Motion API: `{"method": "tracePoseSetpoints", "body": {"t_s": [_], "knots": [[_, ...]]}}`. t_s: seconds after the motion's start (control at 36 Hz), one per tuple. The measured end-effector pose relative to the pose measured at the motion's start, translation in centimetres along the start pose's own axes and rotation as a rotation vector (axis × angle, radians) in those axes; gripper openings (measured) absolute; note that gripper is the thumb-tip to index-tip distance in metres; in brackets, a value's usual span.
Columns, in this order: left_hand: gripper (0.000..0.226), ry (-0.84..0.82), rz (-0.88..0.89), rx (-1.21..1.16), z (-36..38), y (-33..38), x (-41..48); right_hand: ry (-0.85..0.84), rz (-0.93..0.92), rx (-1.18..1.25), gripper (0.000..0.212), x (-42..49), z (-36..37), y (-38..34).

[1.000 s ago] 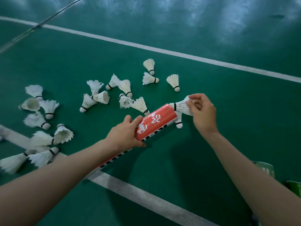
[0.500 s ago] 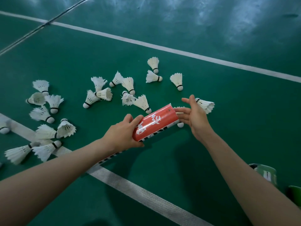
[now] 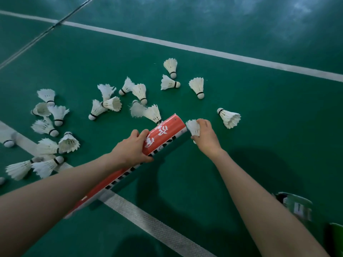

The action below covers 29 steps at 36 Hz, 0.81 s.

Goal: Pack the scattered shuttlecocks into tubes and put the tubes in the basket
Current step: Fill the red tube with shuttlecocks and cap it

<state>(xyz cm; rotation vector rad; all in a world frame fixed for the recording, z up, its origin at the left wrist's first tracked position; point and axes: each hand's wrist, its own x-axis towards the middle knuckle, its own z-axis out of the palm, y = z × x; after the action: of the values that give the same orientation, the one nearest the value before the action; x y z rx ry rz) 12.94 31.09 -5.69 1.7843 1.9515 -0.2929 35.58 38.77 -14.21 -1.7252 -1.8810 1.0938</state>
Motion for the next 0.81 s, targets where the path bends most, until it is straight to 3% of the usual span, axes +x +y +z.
{"method": "tracePoseSetpoints", "body": {"t_s": [0.17, 0.33, 0.42, 0.58, 0.69, 0.81], "knots": [[0.092, -0.009, 0.034, -0.010, 1.3, -0.5, 0.7, 0.157, 0.146, 0.131, 0.035, 0.1, -1.2, 0.7], [0.093, -0.013, 0.132, -0.004, 0.8, -1.8, 1.3, 0.340, -0.020, 0.326, 0.023, 0.0, -2.5, -2.0], [0.093, -0.011, 0.200, 0.026, -0.3, -1.9, 1.1, 0.309, -0.106, 0.350, 0.021, -1.1, -3.2, -4.3], [0.092, 0.050, 0.281, -0.015, -2.7, -2.3, -0.1, 0.074, -0.174, 0.292, 0.038, -4.2, -4.1, -9.0], [0.091, 0.131, 0.302, -0.094, -3.3, -3.2, -1.1, 0.069, -0.218, 0.293, 0.053, -5.4, -4.5, -11.2], [0.093, 0.216, 0.329, -0.102, -3.5, -4.4, -2.0, 0.185, -0.295, 0.339, 0.033, -6.3, -3.9, -12.3]]}}
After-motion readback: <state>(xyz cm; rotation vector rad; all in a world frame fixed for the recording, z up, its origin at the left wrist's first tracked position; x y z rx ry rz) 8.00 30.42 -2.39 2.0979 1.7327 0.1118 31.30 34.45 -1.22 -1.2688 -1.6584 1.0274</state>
